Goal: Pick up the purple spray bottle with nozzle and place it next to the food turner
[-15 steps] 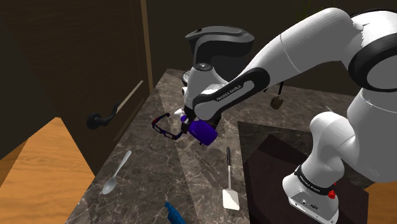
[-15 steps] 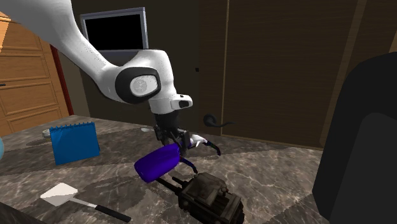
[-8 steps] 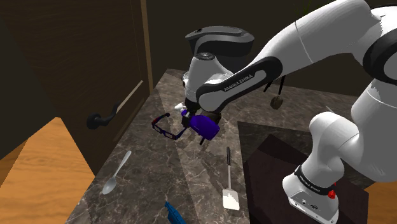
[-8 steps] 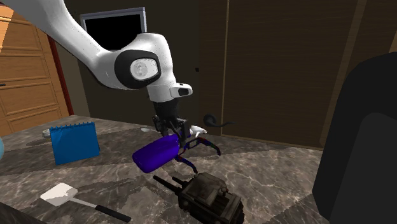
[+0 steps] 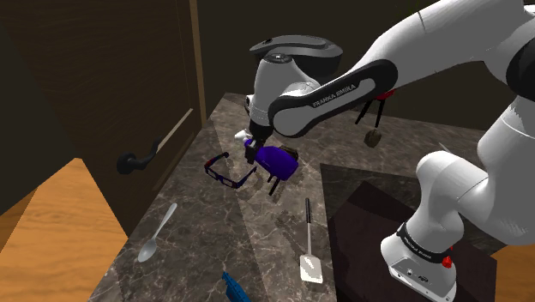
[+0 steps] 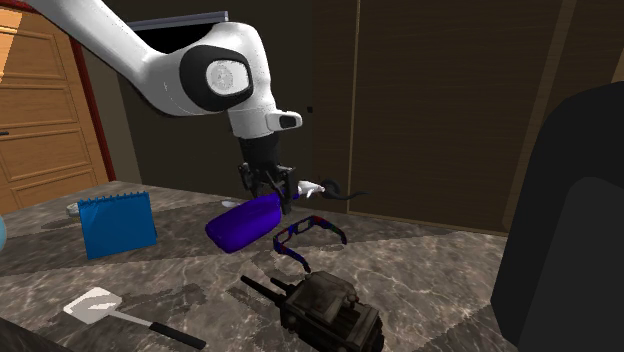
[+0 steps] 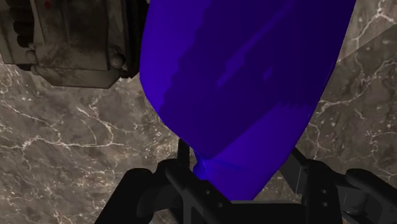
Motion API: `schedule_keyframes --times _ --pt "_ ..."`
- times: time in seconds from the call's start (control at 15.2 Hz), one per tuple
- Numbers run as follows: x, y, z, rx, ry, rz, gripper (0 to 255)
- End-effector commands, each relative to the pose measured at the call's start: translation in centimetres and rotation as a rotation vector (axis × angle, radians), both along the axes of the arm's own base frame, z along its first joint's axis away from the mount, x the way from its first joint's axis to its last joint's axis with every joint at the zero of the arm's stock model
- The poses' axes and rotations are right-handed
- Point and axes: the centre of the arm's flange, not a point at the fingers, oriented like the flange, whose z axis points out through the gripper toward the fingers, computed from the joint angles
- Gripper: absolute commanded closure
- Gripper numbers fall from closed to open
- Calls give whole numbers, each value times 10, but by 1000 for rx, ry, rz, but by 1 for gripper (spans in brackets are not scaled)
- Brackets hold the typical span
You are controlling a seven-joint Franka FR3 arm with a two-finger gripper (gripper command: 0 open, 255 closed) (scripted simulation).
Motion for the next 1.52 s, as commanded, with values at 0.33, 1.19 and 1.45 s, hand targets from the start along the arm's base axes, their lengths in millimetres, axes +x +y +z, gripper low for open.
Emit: schedule_keyframes --times 0.33,1.19,1.45 --pt "-21 63 7 0 0 0 255" --pt "-75 225 -1 0 0 0 255" --pt "-83 249 -13 0 0 0 255"
